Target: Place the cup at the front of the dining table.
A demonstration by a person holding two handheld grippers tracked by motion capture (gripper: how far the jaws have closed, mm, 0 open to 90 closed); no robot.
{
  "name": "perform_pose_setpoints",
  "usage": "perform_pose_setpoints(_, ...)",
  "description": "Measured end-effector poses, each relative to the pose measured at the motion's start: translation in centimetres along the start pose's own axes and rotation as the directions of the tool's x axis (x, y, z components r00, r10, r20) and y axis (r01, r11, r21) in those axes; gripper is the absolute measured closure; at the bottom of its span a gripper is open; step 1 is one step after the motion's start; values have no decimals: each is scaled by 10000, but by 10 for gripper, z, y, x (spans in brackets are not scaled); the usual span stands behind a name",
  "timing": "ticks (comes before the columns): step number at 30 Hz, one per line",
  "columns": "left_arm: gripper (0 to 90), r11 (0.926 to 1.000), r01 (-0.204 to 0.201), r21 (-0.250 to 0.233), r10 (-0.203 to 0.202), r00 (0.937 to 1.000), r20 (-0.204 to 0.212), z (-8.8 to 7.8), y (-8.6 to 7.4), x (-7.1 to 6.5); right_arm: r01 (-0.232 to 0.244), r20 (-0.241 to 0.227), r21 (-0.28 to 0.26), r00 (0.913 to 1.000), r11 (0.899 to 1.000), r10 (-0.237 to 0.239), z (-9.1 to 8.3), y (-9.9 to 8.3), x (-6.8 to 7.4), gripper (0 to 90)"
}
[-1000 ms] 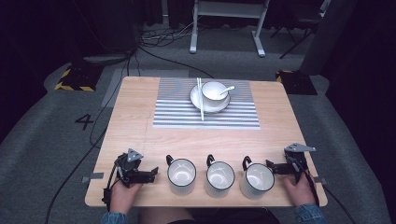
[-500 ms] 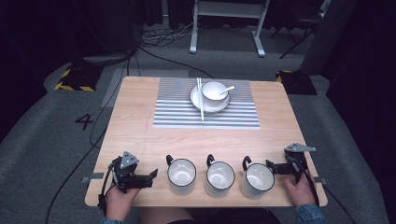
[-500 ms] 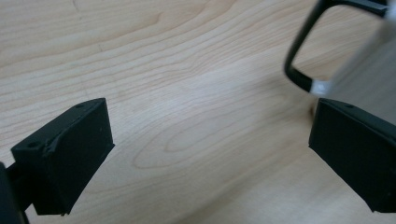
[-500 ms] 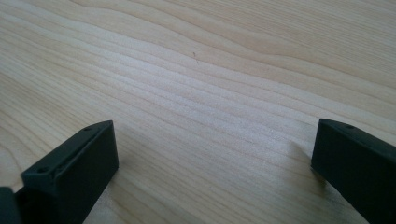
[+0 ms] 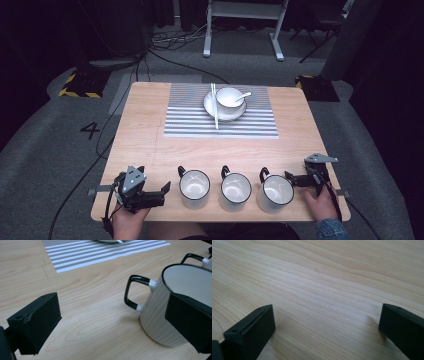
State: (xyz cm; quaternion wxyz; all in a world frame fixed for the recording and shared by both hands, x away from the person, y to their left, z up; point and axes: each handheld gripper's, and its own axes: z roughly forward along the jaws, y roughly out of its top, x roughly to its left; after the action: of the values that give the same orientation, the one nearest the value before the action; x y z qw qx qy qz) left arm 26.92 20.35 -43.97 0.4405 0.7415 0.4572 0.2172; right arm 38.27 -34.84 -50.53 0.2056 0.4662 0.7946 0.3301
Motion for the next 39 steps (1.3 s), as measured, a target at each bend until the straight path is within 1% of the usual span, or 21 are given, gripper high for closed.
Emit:
perform_pose_setpoints(1,6,10000,0,0,0,10000,0,0,0,0,0,0,0,10000,10000,0,0,0,0,6)
perform_pose_setpoints(5,5,9999,-72,-83,74,9999,136,-2,4,-7,-5,0,4,10000,10000,5,0,0,0,6)
perform_pose_setpoints(6,6,9999,-170,-16,170,9997,166,-4,5,-8,-5,1,3,10000,10000,5,0,0,0,6)
perform_pose_setpoints(8,6,9998,-187,-63,188,9997,167,-3,6,-10,-3,0,2,10000,10000,3,0,0,0,6)
perform_pose_setpoints(10,5,9996,-276,0,276,9993,233,-3,8,-16,-1,-1,2,10000,10000,1,0,0,0,6)
perform_pose_setpoints(11,5,9996,-276,0,276,9993,233,-3,8,-16,-1,-1,2,10000,10000,1,0,0,0,6)
perform_pose_setpoints(13,6,9995,-294,-90,296,9994,197,-5,9,-21,-3,-2,2,10000,10000,3,0,0,0,6)
perform_pose_setpoints(17,5,9991,-269,-340,281,9990,358,-9,12,-27,-2,1,2,10000,10000,2,0,0,0,6)
perform_pose_setpoints(20,6,9987,-377,-332,390,9983,422,-9,13,-32,2,-1,3,10000,10000,-2,0,0,0,6)
perform_pose_setpoints(24,6,9989,-379,-262,396,9970,670,-5,14,-36,-17,-4,8,10000,10000,17,0,0,0,6)
perform_pose_setpoints(28,5,9982,-568,-186,584,9936,969,-1,15,-45,-23,-2,11,10000,10000,23,0,0,0,6)
perform_pose_setpoints(32,3,9974,-713,-120,723,9887,1315,2,15,-54,-15,-3,9,10000,10000,15,0,0,0,6)
perform_pose_setpoints(33,3,9974,-713,-120,723,9887,1315,2,15,-54,-13,-1,7,10000,10000,13,0,0,0,6)
perform_pose_setpoints(34,3,9970,-762,-128,772,9866,1439,3,16,-57,-13,-1,7,10000,10000,13,0,0,0,6)
perform_pose_setpoints(35,2,9954,-956,-92,958,9826,1588,4,17,-62,1,-1,3,10000,10000,-1,0,0,0,6)
perform_pose_setpoints(36,2,9954,-956,-92,958,9826,1588,4,17,-62,1,-1,3,10000,10000,-1,0,0,0,6)
perform_pose_setpoints(37,2,9953,-968,-47,961,9798,1751,5,17,-67,-16,-1,6,10000,10000,16,0,0,0,6)
perform_pose_setpoints(38,2,9949,-1006,-83,1004,9781,1825,7,17,-69,-18,-4,9,10000,10000,18,0,0,0,6)
perform_pose_setpoints(39,1,9942,-1078,-1,1058,9760,1903,7,17,-71,-4,1,6,10000,10000,4,0,0,0,6)
